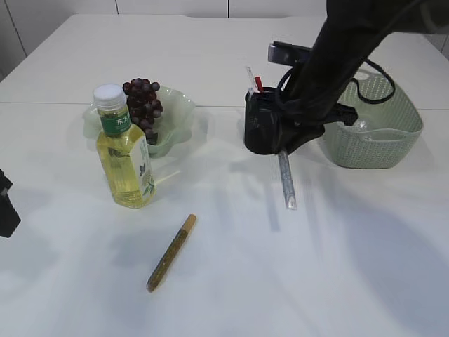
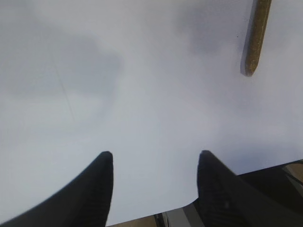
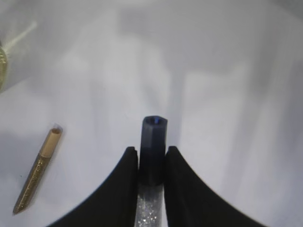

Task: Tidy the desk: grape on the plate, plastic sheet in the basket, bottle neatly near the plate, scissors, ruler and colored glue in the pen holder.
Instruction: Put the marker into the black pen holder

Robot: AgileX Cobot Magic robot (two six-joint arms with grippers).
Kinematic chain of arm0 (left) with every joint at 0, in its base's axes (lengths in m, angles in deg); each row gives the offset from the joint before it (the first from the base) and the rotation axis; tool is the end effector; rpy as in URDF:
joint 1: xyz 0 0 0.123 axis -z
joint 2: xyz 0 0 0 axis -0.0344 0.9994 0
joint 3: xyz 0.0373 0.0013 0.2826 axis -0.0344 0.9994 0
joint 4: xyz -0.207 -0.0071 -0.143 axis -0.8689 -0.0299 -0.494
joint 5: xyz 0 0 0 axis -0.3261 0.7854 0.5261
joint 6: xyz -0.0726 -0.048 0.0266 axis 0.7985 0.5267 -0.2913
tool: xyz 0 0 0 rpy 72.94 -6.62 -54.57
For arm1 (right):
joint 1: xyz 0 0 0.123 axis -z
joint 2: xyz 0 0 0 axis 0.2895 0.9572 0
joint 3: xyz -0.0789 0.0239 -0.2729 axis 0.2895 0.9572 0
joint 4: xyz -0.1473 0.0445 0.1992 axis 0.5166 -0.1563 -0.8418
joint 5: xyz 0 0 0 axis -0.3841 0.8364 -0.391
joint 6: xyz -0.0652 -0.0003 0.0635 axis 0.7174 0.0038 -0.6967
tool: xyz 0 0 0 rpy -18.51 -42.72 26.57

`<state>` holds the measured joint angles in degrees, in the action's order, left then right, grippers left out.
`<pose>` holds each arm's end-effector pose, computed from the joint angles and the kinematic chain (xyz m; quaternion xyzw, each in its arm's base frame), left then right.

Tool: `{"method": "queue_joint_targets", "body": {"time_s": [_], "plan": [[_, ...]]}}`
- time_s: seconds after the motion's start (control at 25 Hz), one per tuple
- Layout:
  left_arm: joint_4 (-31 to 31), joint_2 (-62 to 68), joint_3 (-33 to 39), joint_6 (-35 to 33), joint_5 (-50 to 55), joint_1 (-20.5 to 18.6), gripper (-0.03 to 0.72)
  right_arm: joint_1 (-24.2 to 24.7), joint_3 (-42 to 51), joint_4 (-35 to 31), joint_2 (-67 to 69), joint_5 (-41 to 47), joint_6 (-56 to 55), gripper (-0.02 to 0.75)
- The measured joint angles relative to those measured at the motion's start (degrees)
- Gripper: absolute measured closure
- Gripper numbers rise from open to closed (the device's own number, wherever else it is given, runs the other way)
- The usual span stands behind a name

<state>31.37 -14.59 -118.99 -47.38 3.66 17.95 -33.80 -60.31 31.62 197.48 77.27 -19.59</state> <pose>0.2221 -0.0719 0.2665 0.0972 0.9867 -0.0655 0.1126 0.4085 0.1458 0.2317 -0.0497 0.9829 0.1426 0.1053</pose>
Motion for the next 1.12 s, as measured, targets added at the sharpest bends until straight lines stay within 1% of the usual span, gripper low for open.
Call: {"method": "queue_joint_targets", "body": {"time_s": [0.24, 0.52, 0.68, 0.84, 1.12], "plan": [[0.1, 0.0, 0.0, 0.0, 0.0, 0.0, 0.273, 2.7, 0.0, -8.0, -0.3, -3.9, 10.2, 0.596], [0.1, 0.0, 0.0, 0.0, 0.0, 0.0, 0.273, 7.6, 0.0, -20.6, -0.3, -8.4, 26.3, 0.596], [0.1, 0.0, 0.0, 0.0, 0.0, 0.0, 0.273, 10.0, 0.0, -29.6, -0.3, -11.9, 37.5, 0.596], [0.1, 0.0, 0.0, 0.0, -0.1, 0.0, 0.273, 10.7, 0.0, -38.0, -0.3, -15.3, 48.2, 0.596], [0.1, 0.0, 0.0, 0.0, -0.1, 0.0, 0.273, 10.8, 0.0, -46.6, -0.3, -23.6, 59.7, 0.596]]}}
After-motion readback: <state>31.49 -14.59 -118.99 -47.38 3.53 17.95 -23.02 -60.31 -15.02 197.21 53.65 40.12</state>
